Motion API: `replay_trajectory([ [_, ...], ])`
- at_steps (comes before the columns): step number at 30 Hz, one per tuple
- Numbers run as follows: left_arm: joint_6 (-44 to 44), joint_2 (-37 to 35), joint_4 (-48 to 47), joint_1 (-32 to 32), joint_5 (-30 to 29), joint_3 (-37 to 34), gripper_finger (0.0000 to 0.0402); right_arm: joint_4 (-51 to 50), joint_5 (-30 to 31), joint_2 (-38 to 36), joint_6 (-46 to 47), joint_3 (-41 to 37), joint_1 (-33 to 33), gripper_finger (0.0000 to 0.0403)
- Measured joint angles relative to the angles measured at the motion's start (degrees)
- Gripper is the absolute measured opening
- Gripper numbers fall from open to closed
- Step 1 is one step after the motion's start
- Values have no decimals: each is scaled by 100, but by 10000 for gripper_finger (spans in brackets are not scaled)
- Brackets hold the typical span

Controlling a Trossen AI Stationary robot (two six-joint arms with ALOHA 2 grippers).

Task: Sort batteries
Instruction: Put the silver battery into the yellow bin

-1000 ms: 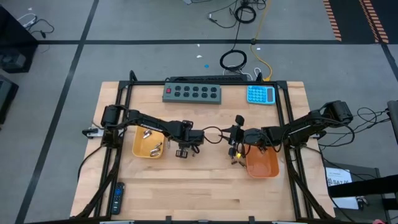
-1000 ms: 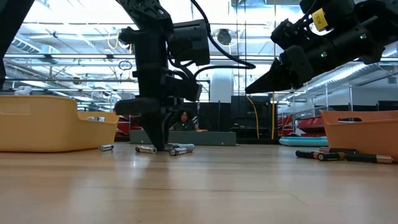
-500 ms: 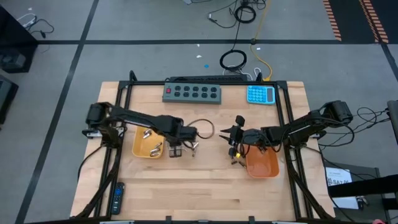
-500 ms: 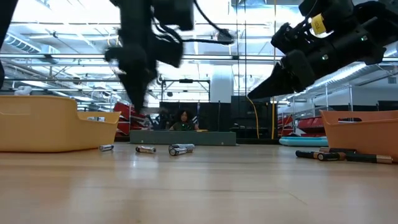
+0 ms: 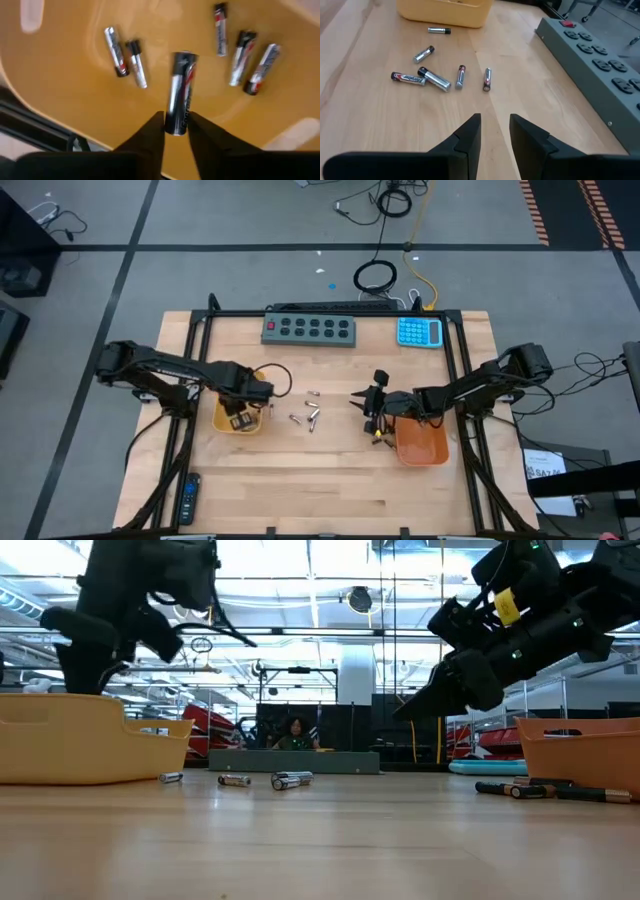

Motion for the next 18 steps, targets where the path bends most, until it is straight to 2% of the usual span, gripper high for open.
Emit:
replay_trajectory([
  [3, -8, -15, 26, 32, 2, -33, 145, 90, -1, 1, -37, 0, -4, 93],
  [5, 37, -20, 62, 32, -4, 72, 160, 86, 1, -1, -41, 0, -4, 93],
  [9, 132, -23, 228, 32, -58, 412, 167, 82, -1, -4, -41, 0, -4, 93],
  [12, 132, 17, 993, 32, -126, 678, 169, 88, 1, -6, -41, 0, -4, 93],
  [15, 337, 354, 1683, -11, -130, 844, 169, 84, 0, -6, -14, 0, -4, 93],
  [18, 738, 956, 1988, -97, -122, 1075, 170, 49, -128, -10, 84, 0, -4, 93],
])
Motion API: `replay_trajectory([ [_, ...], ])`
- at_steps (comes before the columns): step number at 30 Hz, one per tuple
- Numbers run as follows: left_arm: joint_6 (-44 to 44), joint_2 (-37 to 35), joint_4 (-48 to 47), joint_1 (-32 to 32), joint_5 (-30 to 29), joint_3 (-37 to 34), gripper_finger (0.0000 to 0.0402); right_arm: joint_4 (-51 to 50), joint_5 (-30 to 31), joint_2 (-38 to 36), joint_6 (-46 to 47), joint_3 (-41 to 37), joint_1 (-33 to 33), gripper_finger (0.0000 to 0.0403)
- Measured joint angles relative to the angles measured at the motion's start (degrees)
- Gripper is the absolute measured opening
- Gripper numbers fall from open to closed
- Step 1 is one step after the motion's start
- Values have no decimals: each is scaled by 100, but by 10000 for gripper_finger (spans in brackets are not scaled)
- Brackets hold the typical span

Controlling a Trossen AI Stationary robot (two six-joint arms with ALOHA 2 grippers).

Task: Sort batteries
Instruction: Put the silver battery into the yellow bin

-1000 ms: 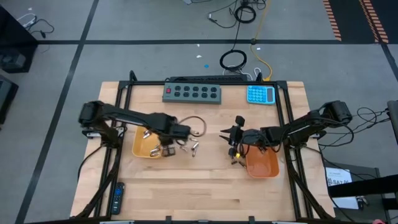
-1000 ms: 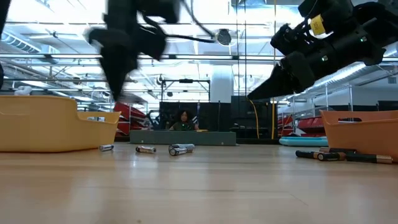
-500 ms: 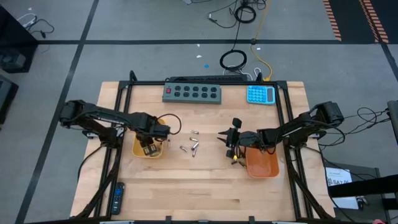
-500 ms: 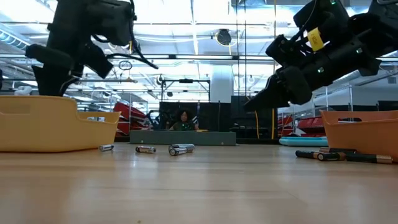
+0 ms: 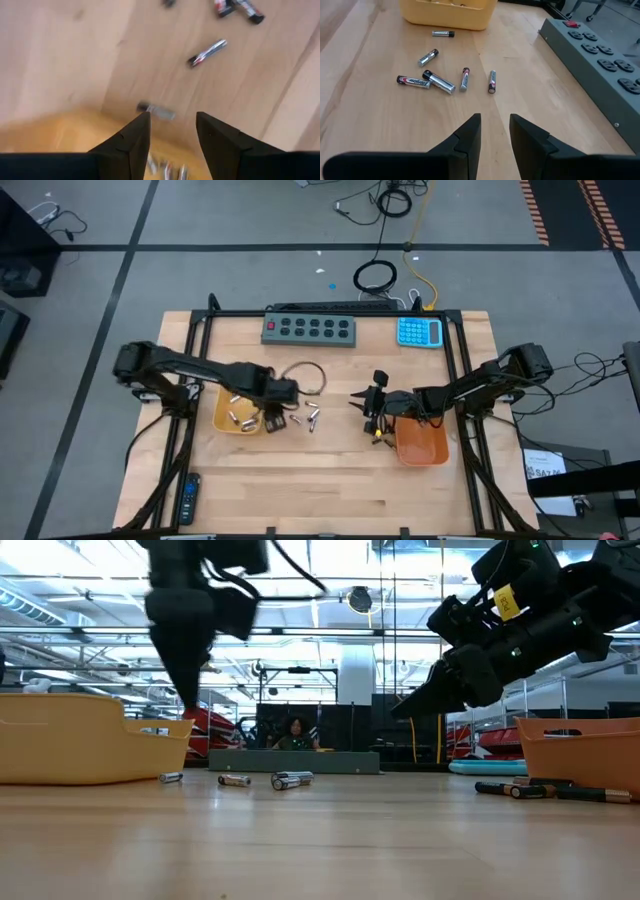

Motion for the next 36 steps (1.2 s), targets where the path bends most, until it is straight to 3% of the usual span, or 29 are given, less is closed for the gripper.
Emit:
replay_trajectory([
  [9, 1805, 1632, -155, -248, -155, 1093, 171, -665, -17, 0, 26, 283, 4, 93],
  [16, 2625, 2203, -85, -291, -377, 1206, 169, -662, -12, 0, 97, 289, 149, 93],
  [20, 2982, 2411, 12, -317, -407, 1209, 141, -656, 27, 0, 143, 289, 188, 93],
  [26, 2998, 2567, 81, -337, -382, 1219, 24, -654, 28, 0, 177, 293, 188, 93],
  [32, 2761, 2450, 131, -381, -433, 1210, 20, -743, 28, 0, 195, 293, 188, 93],
  [36, 2337, 2007, 29, -407, -468, 1202, 16, -757, 28, 0, 192, 293, 188, 93],
])
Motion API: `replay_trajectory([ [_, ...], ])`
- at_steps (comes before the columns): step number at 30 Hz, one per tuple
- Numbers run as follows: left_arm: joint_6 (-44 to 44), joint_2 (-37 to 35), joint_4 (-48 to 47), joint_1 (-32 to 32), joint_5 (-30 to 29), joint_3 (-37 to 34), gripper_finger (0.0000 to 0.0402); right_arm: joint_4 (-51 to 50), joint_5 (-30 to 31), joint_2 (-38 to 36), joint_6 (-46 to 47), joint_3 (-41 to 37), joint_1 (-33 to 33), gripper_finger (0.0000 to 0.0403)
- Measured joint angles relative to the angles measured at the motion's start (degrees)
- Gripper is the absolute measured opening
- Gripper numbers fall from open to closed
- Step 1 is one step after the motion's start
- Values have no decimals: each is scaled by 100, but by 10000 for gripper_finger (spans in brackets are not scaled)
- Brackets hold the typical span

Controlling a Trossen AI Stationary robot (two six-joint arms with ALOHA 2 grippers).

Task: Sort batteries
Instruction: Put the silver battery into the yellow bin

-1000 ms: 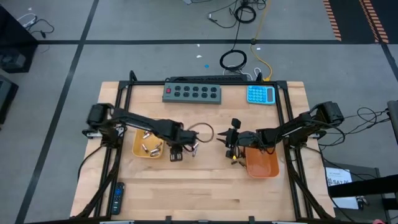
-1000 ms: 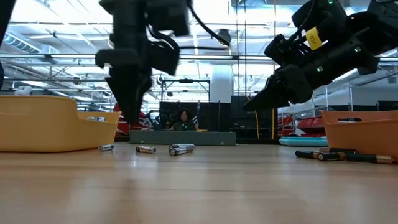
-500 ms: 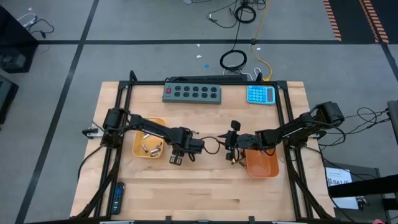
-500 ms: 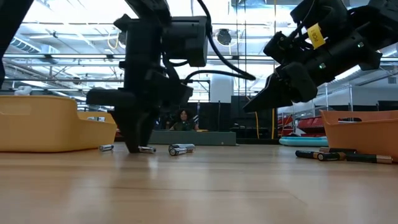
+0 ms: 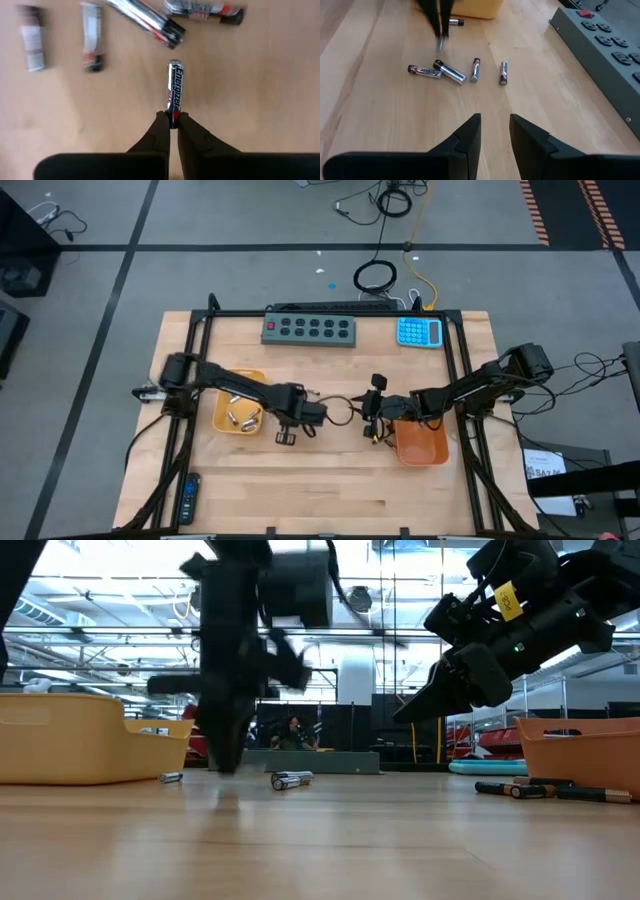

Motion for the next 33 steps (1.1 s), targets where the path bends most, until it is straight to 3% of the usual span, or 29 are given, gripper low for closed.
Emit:
replay_trajectory([
  [6, -687, -1334, -406, 42, 23, -308, 1, 23, 2, 0, -184, 0, 0, 93],
  [11, -1293, -2576, -458, 281, 47, -1246, 1, 85, 0, 0, -429, 0, -9, 93],
  [17, -1745, -3247, 474, 447, -315, -1710, 12, 159, -44, -2, -351, 43, -344, 93],
  [21, -1567, -3055, 1108, 499, -682, -1352, 47, -1054, -10, -2, 263, 459, -987, 96],
  [25, -1514, -2774, 1194, 635, -575, -1083, 83, -3529, -643, -2, 875, 1323, -1491, 97],
  [31, -1140, -2721, 1150, 636, -353, -1056, 96, -5266, -954, -28, 584, 2066, -1454, 111],
  [33, -1140, -2721, 1169, 645, -356, -1056, 97, -5463, -1353, -28, 670, 2219, -1386, 124],
])
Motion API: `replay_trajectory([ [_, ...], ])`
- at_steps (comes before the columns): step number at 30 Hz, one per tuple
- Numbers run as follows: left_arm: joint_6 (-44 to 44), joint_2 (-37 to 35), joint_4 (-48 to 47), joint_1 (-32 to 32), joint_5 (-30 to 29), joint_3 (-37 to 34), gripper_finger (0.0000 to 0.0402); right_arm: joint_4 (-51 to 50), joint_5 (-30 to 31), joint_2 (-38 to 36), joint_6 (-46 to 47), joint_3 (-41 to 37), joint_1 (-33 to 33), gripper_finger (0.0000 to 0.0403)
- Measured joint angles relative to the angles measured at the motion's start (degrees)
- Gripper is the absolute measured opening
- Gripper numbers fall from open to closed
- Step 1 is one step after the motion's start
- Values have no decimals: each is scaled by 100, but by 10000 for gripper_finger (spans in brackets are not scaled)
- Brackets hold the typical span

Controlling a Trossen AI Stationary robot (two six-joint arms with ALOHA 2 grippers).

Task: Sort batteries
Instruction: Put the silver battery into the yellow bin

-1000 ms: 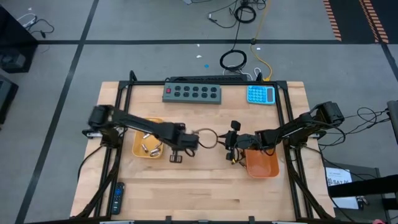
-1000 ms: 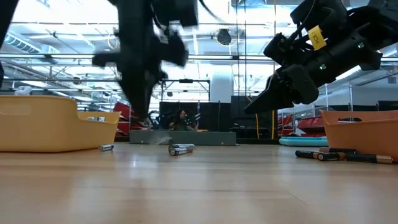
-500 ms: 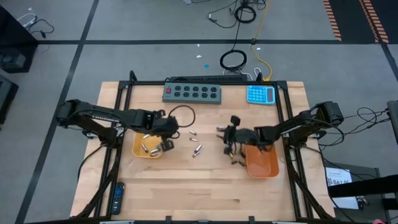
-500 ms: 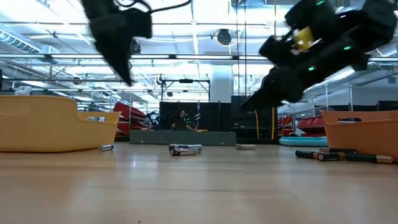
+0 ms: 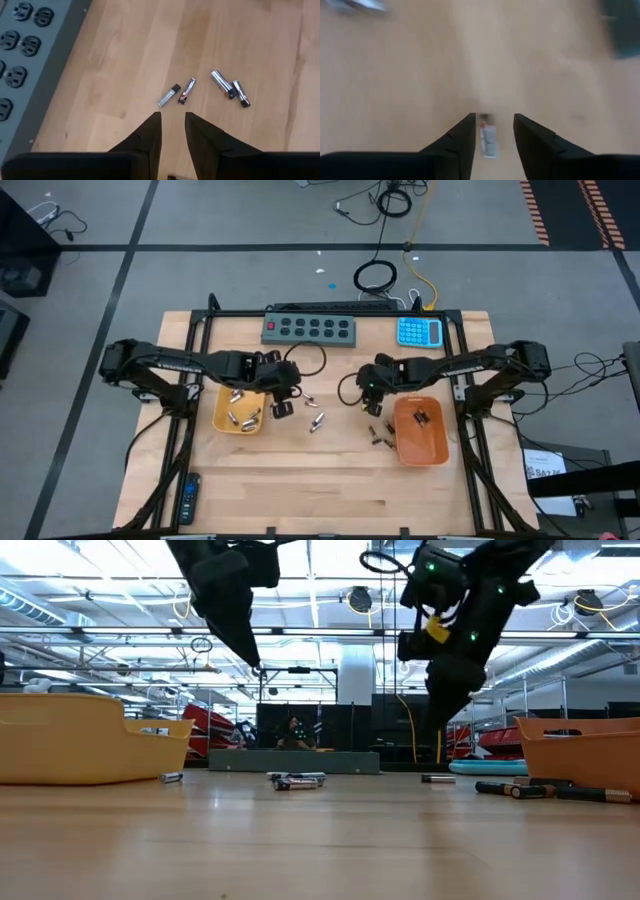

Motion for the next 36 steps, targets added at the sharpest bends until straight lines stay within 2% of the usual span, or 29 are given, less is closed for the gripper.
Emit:
replay_trajectory([
  [3, -91, 0, -15, -55, 0, 0, 97, -25, -487, 83, 179, 48, 255, 148],
  [6, -123, 7, 19, -217, -5, 0, 98, -430, -356, 300, 212, 15, 400, 166],
  [8, -107, 27, 49, -335, -48, 0, 100, -341, -324, 402, 214, 27, 407, 170],
  [13, -157, 26, 39, -603, -222, 0, 120, -187, -379, 831, 127, 26, 245, 160],
  [19, -146, 26, 56, -843, -536, 0, 165, 83, -452, 1297, -20, 49, 187, 142],
  [24, 54, 26, 318, -844, -498, 0, 184, 79, -501, 1351, -22, 48, 186, 112],
  [30, 565, 24, 679, -839, -202, 2, 185, 132, -538, 1362, 4, 46, 192, 20],
  [36, 660, 24, 990, -792, -480, 2, 185, 346, -418, 1329, 65, 29, 261, 7],
])
